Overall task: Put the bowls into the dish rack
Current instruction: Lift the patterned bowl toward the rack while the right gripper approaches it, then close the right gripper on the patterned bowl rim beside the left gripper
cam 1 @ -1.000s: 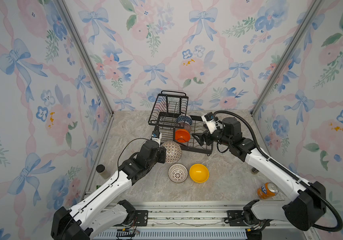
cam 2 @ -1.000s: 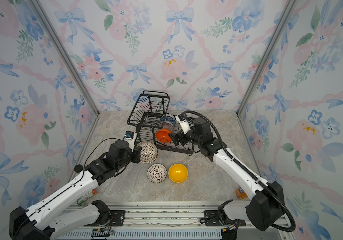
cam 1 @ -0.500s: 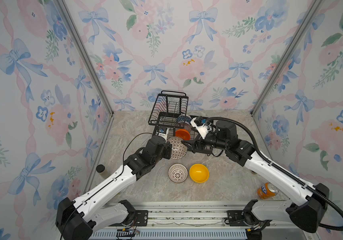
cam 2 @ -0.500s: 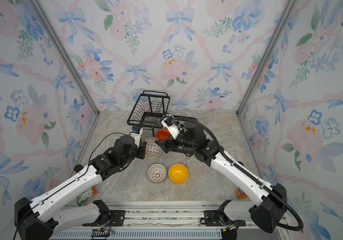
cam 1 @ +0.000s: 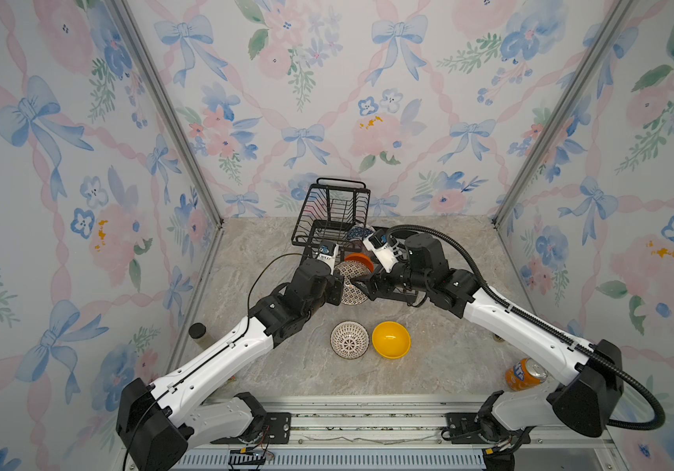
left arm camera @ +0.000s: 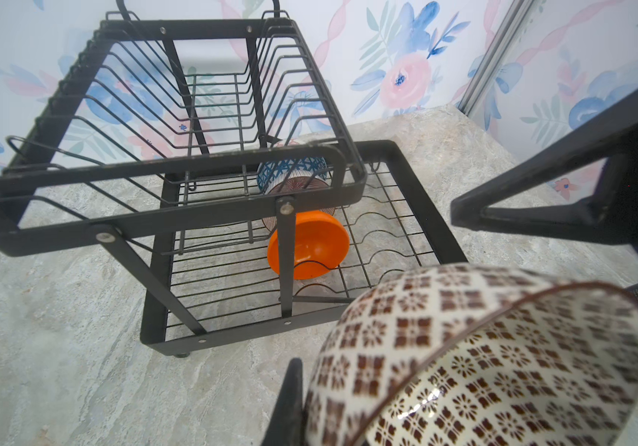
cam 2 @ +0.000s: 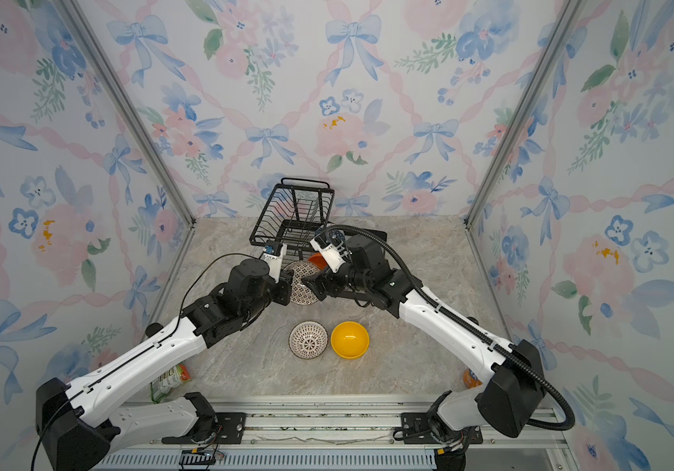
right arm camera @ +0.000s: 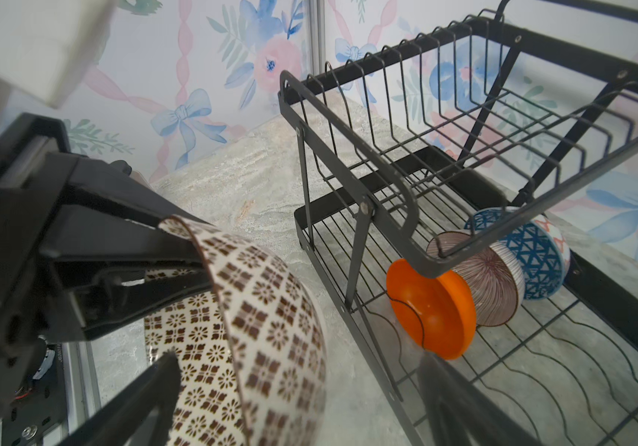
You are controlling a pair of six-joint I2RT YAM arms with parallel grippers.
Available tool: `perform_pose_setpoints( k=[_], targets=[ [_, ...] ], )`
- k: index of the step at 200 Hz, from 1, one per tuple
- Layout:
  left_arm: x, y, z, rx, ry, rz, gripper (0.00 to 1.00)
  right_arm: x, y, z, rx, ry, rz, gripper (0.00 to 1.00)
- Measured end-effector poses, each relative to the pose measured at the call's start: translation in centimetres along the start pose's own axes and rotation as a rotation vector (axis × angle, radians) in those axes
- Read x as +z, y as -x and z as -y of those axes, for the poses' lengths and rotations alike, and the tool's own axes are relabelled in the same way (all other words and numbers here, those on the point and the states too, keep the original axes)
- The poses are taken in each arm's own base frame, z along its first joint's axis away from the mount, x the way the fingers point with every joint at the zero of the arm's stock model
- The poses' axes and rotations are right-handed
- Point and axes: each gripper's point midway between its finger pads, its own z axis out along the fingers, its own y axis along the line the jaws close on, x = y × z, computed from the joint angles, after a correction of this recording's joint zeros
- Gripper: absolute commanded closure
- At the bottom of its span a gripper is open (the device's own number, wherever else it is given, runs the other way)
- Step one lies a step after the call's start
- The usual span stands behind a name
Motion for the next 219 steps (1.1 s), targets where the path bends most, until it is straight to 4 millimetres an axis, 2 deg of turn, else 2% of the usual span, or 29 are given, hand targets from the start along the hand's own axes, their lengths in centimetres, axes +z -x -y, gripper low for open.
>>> perform_pose_setpoints(
  k=[24, 48, 108, 142, 193, 219],
  targets=[
    [0.0, 0.0, 0.3, 0.008, -0.007, 0.0, 1.0, 0.4, -0.3, 0.3, 0.008, -0.015, -0.012, 0.0],
    [0.0, -0.1, 0.6, 0.015, -0.012, -0.003, 1.0, 0.7, -0.3, 0.6, 0.017, -0.022, -0.02, 0.05],
    [0.0, 0.0, 1.2, 0.028, -0.028, 0.005, 1.0, 1.8, -0.7, 0.9, 0.048, -0.026, -0.04, 0.24],
    [0.0, 0.2, 1.3, 0.028, -0.036, 0.014, 1.0, 1.7, -0.1, 0.9, 0.055, -0.028, -0.027, 0.41],
    [0.0, 0.2, 0.9, 0.029, -0.02, 0.017, 1.0, 1.7, 0.0, 0.4, 0.053, -0.003, -0.028, 0.73],
    [-0.1, 0.9, 1.1, -0.002, -0.018, 0.044, 1.0, 2.0, -0.3, 1.3, 0.052, -0.062, -0.039, 0.85]
  ],
)
